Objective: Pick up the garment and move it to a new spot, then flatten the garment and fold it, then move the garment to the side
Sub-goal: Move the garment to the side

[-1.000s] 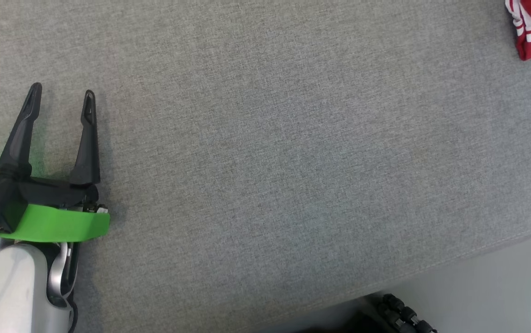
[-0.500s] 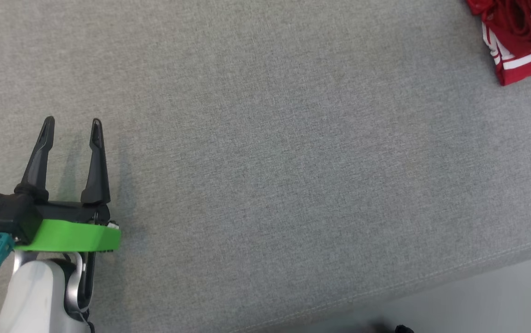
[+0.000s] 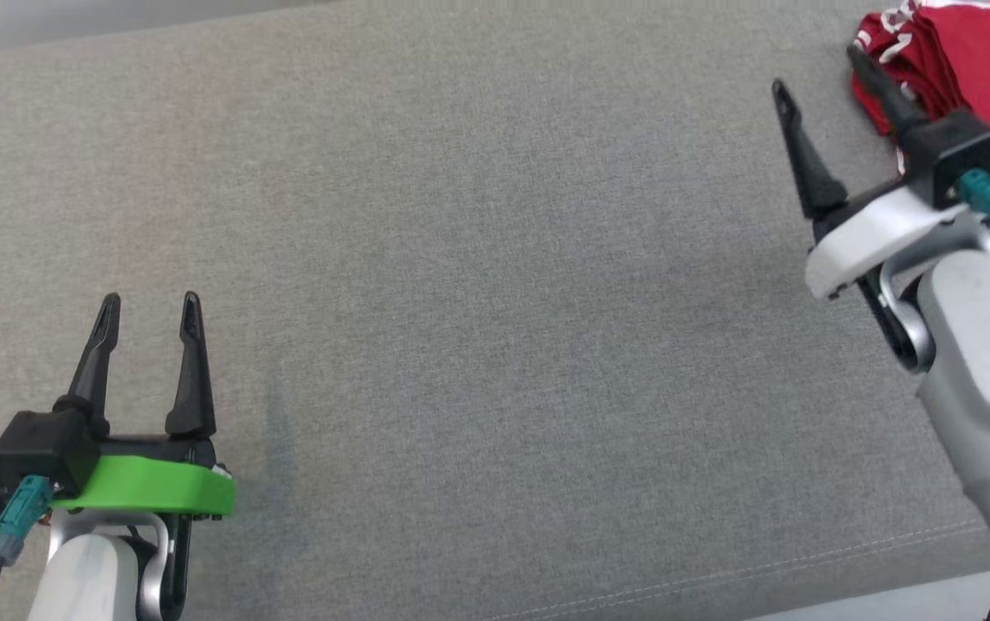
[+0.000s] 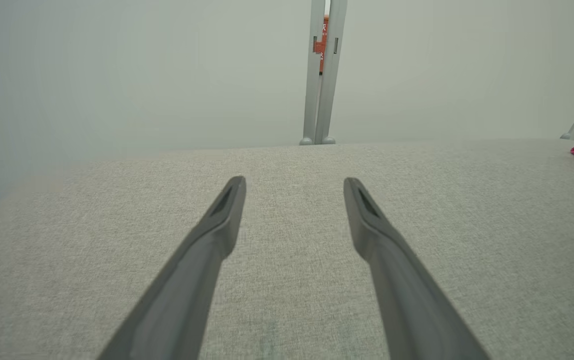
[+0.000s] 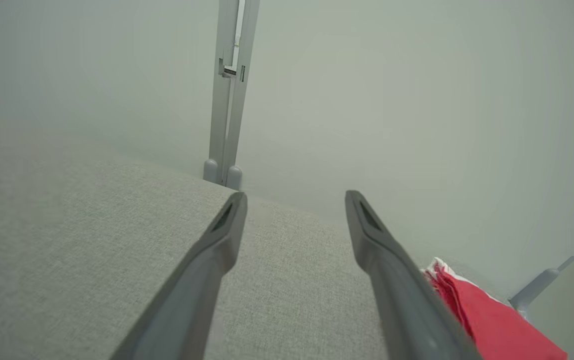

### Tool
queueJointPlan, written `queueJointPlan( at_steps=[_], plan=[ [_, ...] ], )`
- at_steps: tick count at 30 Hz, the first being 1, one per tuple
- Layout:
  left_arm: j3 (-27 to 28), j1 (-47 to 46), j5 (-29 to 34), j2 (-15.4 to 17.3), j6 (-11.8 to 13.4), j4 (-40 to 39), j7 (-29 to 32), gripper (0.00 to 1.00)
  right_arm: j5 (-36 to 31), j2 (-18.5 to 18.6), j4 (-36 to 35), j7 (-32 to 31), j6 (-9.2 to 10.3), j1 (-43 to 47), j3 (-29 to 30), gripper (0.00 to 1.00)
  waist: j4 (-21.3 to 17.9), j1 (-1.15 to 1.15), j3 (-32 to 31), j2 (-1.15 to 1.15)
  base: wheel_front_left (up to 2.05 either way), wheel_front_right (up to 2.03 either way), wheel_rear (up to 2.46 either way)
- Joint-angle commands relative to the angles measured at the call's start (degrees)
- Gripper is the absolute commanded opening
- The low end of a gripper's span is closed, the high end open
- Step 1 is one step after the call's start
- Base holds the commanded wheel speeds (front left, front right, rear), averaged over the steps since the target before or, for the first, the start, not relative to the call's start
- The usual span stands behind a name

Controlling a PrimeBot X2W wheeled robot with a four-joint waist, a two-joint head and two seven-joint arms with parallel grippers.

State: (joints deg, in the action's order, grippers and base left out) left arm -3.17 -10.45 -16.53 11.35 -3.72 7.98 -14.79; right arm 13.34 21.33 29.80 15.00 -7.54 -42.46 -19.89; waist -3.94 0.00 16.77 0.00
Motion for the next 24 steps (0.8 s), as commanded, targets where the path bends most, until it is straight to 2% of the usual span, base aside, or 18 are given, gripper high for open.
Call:
queueJointPlan(
  at_steps=[1, 24],
  plan=[
    [0.4, 1.04, -0.18, -0.21, 0.3, 0.54, -0.43, 1.0, -0.08, -0.37, -1.19, 0.2, 0.12, 2.1, 0.34, 1.0, 2.11, 0.0, -3.09, 0.0, 0.0, 0.0, 0.0],
    [1.79, 3.04, 0.82, -3.07, -0.8, 4.29, -0.38, 1.0, 0.48, -7.77, -15.95, 0.22, 0.11, 25.27, 9.26, 1.0, 3.36, 0.0, -8.31, 0.0, 0.0, 0.0, 0.0]
  ],
)
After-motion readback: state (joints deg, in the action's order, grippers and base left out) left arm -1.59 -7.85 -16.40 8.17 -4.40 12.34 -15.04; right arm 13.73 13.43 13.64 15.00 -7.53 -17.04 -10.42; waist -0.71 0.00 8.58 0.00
